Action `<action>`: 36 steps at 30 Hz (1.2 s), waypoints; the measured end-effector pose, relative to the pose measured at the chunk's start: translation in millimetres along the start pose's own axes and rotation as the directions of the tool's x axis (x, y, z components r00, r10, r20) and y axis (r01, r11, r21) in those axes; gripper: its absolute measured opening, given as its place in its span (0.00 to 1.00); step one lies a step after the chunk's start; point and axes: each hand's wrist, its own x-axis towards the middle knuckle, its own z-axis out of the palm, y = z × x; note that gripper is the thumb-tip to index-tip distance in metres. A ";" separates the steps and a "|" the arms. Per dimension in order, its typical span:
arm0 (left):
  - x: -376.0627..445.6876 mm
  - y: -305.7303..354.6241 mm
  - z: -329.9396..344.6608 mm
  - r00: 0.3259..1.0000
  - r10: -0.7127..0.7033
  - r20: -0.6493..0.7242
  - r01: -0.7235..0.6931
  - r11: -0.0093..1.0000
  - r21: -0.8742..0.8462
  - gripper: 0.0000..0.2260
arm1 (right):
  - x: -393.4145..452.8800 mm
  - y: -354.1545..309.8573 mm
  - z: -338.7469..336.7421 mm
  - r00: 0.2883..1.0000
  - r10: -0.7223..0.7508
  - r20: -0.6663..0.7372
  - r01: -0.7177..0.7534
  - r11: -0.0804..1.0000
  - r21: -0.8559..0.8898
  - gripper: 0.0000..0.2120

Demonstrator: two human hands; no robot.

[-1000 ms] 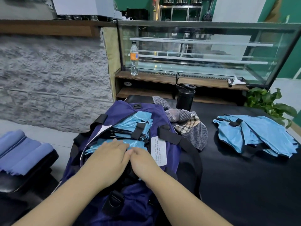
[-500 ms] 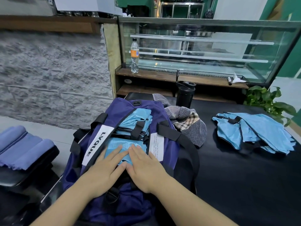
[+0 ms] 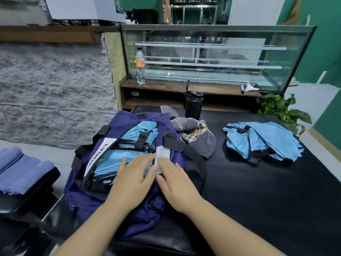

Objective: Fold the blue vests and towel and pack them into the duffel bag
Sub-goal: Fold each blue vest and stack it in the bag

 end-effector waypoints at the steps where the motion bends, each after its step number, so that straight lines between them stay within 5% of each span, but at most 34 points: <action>1: -1.2 14.2 8.0 0.998 0.020 -0.059 -0.026 0.995 -0.099 0.30 | -8.2 7.0 -3.1 0.998 -0.006 -0.059 0.007 1.000 0.023 0.26; 4: -3.0 54.5 37.3 0.982 -0.010 -0.187 -0.060 0.929 -0.364 0.20 | -35.8 33.7 -13.0 0.979 0.017 -0.204 -0.007 0.999 0.051 0.25; 8: -7.0 83.1 86.1 0.986 0.052 -0.161 -0.119 0.889 -0.442 0.18 | -73.9 75.6 -29.2 0.919 0.087 -0.385 -0.091 0.996 0.008 0.20; 14: -13.8 93.1 150.3 0.981 0.186 0.053 -0.159 0.930 -0.332 0.16 | -126.3 145.1 -60.5 0.856 0.322 -0.405 -0.369 0.928 -0.043 0.20; 17: -7.5 94.6 165.8 0.974 0.204 0.100 -0.179 0.959 -0.221 0.18 | -145.5 177.0 -79.5 0.765 0.489 -0.419 -0.537 0.843 0.005 0.23; 22: 8.8 87.5 177.4 0.993 0.036 0.113 -0.014 0.981 -0.192 0.14 | -146.8 213.2 -101.2 0.591 0.666 -0.455 -0.683 0.713 0.156 0.27; 28: 10.4 87.6 185.3 0.997 0.019 0.074 -0.011 0.994 -0.112 0.12 | -118.7 243.7 -106.3 0.615 0.652 -0.443 -0.690 0.717 0.098 0.30; 36: 9.3 87.1 188.0 0.999 0.015 0.042 -0.012 0.996 -0.084 0.15 | -77.5 296.3 -126.4 0.501 0.591 -0.632 -0.689 0.714 0.122 0.23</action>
